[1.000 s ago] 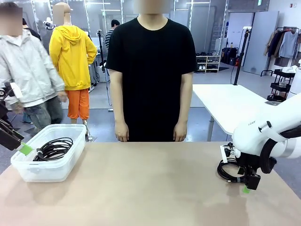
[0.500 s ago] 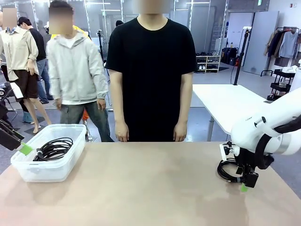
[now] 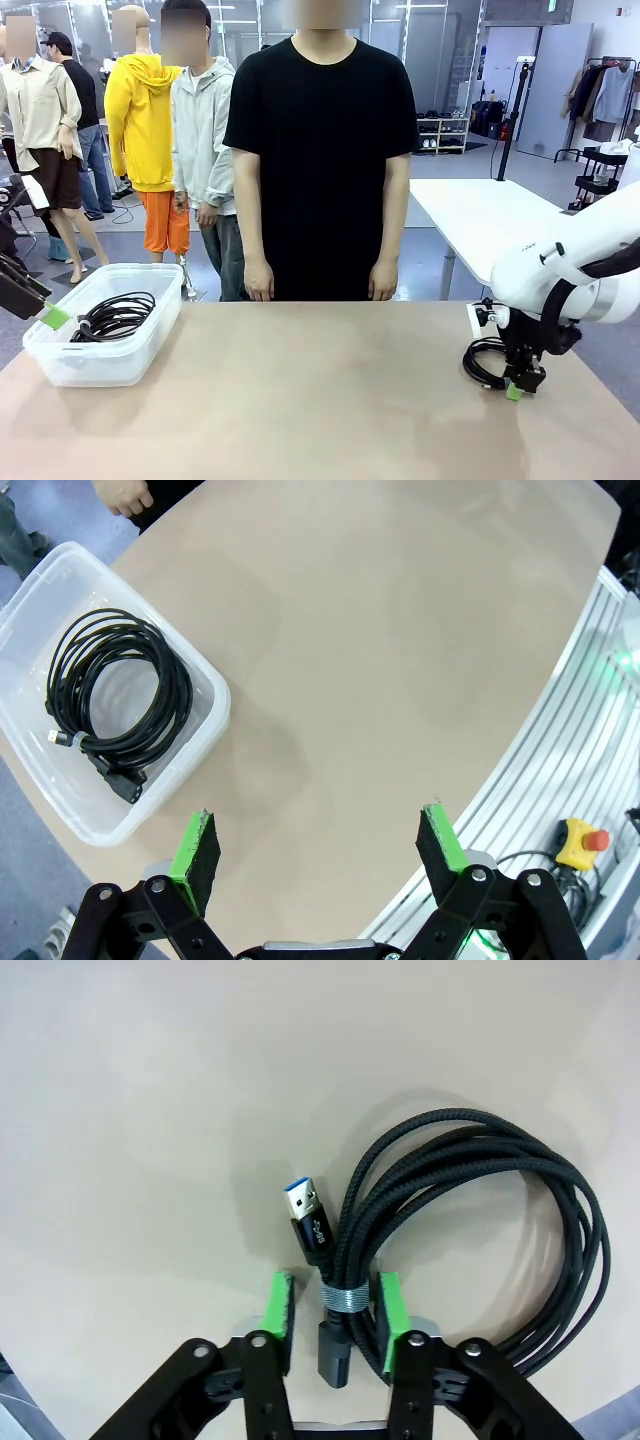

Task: Organize and store the cables.
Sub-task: Place the USB Extension Cable into the Organizing box.

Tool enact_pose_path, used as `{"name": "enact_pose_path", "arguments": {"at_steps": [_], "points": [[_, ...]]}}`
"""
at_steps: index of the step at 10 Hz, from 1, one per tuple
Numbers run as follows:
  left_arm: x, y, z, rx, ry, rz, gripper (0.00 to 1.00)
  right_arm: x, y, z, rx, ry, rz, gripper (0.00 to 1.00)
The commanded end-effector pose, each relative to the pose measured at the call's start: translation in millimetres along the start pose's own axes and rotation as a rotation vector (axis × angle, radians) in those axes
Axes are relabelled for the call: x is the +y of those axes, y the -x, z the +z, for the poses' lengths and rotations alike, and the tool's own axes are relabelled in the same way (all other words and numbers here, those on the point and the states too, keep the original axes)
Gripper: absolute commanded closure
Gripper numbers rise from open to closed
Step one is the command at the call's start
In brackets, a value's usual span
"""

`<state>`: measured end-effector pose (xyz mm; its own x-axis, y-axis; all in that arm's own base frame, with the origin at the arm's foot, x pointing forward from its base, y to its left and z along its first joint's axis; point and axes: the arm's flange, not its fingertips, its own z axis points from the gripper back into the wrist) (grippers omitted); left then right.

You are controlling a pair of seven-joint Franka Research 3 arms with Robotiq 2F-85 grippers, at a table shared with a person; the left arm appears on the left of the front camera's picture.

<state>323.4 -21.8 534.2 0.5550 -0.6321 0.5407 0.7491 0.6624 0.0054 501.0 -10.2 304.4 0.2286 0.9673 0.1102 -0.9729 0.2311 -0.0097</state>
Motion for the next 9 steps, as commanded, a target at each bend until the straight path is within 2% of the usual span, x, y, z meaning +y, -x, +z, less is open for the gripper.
{"name": "enact_pose_path", "arguments": {"at_steps": [1,5,7,9], "points": [[-1.4,-1.0,0.8,0.005,-0.009,0.016,0.0,-4.6,0.8,-1.1,-0.015,-0.011,0.022,1.0],[-1.4,-1.0,0.8,0.005,-0.009,0.016,0.0,-2.5,-5.1,14.2,-0.022,0.004,0.026,1.0],[-1.4,-1.0,0.8,0.005,-0.009,0.016,0.0,6.3,-21.2,60.2,-0.021,0.023,0.051,1.0],[-1.4,-1.0,0.8,0.005,-0.009,0.016,0.0,19.3,-43.2,105.9,0.029,0.049,0.08,1.0]]}}
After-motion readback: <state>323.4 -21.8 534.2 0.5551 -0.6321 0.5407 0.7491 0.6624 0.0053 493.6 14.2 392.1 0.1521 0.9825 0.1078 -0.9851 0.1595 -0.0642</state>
